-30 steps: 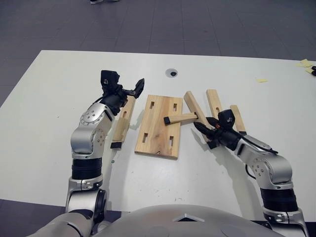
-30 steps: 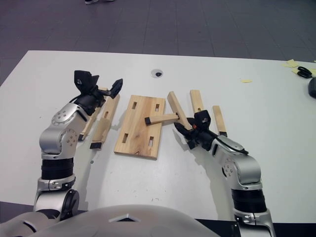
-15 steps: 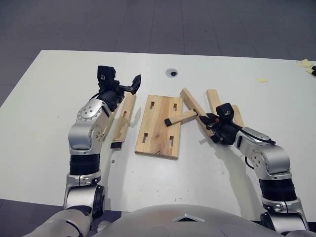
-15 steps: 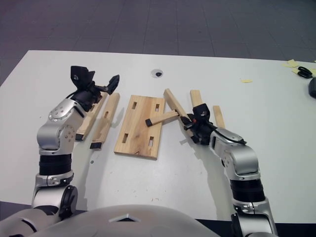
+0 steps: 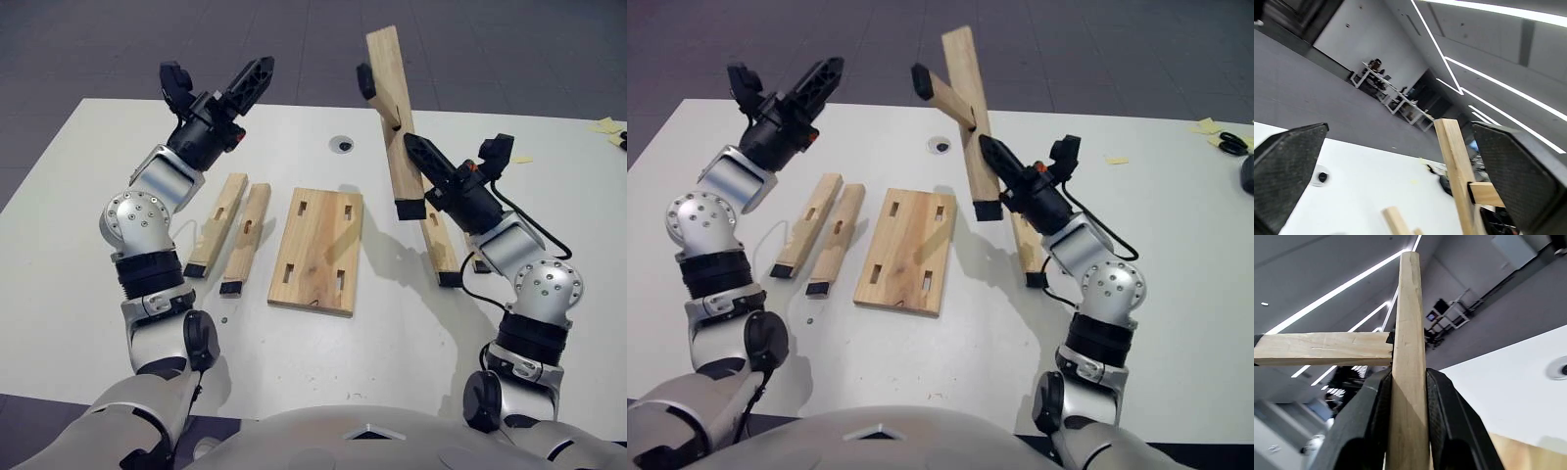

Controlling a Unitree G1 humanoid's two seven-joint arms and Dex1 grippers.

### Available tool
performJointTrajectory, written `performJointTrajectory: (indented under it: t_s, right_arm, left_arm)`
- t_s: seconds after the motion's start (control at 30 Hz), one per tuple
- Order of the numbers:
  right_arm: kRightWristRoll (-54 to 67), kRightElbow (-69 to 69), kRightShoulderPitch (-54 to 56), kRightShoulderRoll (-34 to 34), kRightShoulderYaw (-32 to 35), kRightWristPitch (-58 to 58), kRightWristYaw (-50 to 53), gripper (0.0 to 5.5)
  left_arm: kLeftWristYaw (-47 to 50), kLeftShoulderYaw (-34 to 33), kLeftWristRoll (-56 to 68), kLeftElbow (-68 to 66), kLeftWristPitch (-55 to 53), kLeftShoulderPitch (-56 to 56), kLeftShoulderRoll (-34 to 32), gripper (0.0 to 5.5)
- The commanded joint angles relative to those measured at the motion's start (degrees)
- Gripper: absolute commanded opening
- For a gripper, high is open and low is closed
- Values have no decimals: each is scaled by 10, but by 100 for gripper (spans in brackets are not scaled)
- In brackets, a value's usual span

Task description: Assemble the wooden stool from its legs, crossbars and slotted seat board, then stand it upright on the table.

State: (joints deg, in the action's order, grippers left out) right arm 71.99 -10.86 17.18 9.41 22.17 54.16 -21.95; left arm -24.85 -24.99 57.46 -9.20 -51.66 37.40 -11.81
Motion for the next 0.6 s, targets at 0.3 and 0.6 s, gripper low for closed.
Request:
performJointTrajectory:
  t_s: [0.3, 0.6]
  right_arm:
    - [158, -86, -43, -10, -80, 0, 65, 97]
    - [26, -108, -69, 46, -154, -25, -12, 97]
  left_arm:
    - [-69, 16, 151, 17, -111, 10, -10, 540]
    - [-78, 72, 127, 64, -114, 0, -20, 494]
